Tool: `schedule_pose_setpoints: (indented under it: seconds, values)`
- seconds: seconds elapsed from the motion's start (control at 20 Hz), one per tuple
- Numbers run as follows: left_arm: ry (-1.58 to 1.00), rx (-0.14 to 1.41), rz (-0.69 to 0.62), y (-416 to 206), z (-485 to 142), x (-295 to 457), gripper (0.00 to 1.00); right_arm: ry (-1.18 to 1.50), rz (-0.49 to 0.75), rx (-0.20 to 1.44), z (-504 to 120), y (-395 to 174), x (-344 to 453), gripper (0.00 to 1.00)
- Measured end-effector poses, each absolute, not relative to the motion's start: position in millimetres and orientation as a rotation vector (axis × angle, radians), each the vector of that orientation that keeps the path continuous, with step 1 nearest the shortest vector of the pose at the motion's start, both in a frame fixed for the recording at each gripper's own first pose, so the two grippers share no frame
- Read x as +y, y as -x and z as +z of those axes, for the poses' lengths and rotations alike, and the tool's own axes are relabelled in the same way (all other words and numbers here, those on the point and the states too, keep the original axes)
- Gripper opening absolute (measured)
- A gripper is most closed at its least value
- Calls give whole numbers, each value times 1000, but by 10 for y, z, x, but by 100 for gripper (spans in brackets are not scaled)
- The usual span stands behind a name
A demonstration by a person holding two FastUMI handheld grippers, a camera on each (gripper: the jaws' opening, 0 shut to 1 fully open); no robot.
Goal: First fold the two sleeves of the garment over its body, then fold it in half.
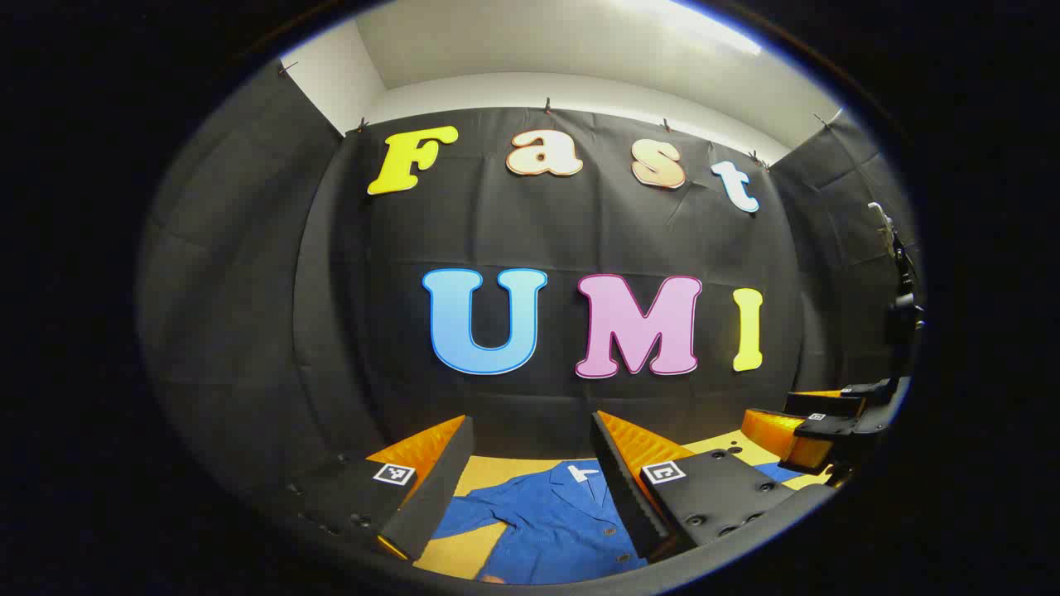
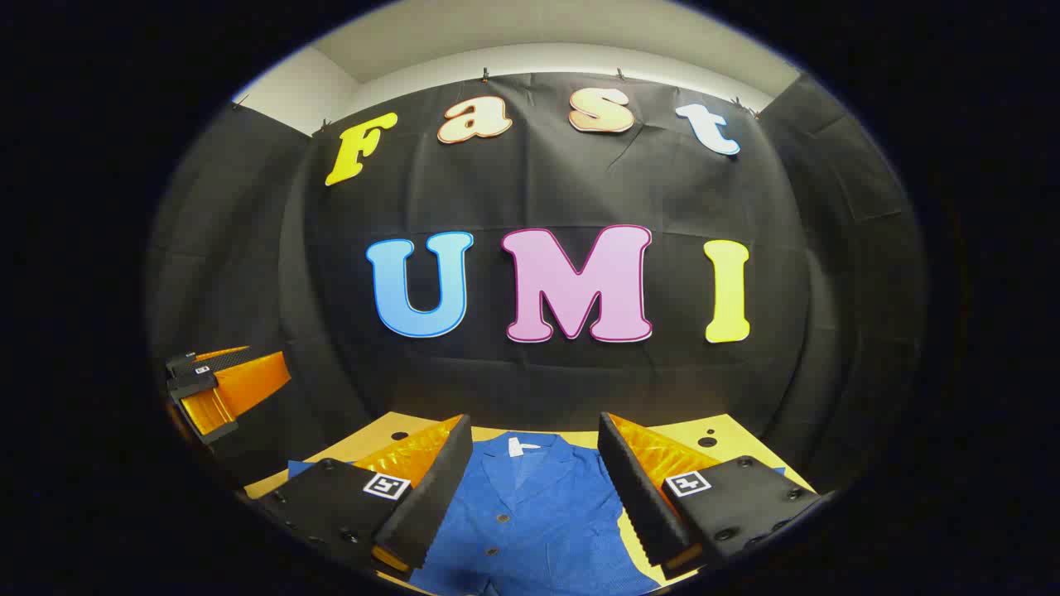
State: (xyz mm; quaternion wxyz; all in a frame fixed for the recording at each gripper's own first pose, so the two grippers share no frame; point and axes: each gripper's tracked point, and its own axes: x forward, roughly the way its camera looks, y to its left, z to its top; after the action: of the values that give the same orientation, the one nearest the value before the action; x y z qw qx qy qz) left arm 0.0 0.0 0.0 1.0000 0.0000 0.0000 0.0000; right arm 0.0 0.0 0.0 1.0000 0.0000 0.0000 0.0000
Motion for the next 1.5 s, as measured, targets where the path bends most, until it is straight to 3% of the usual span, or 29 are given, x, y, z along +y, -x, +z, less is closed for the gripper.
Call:
schedule_pose_setpoints:
  seconds: [0.35,0.4,0.55,0.6,0.7,0.8,0.85,1.5]
  values:
    - [7,1,-8,-3,-52,49,82,19,10,-24,34,17,62,90]
    - [8,1,-4,-10,-56,68,82,19,2,-28,37,19,50,96]
    - [19,21,0,-13,-127,108,82,8,-2,-40,42,34,93,96]
    - [24,25,-4,-17,-133,104,82,21,-4,-42,37,42,78,91]
    - [44,42,-10,-41,-176,104,82,26,-5,-39,30,53,53,96]
    - [62,30,-21,-51,-133,70,82,17,-7,-28,3,45,51,91]
    - [59,21,-25,-46,-122,67,82,22,-14,-16,-18,37,31,96]
    - [35,-27,-55,-154,-44,49,82,17,-66,-38,94,71,-114,96]
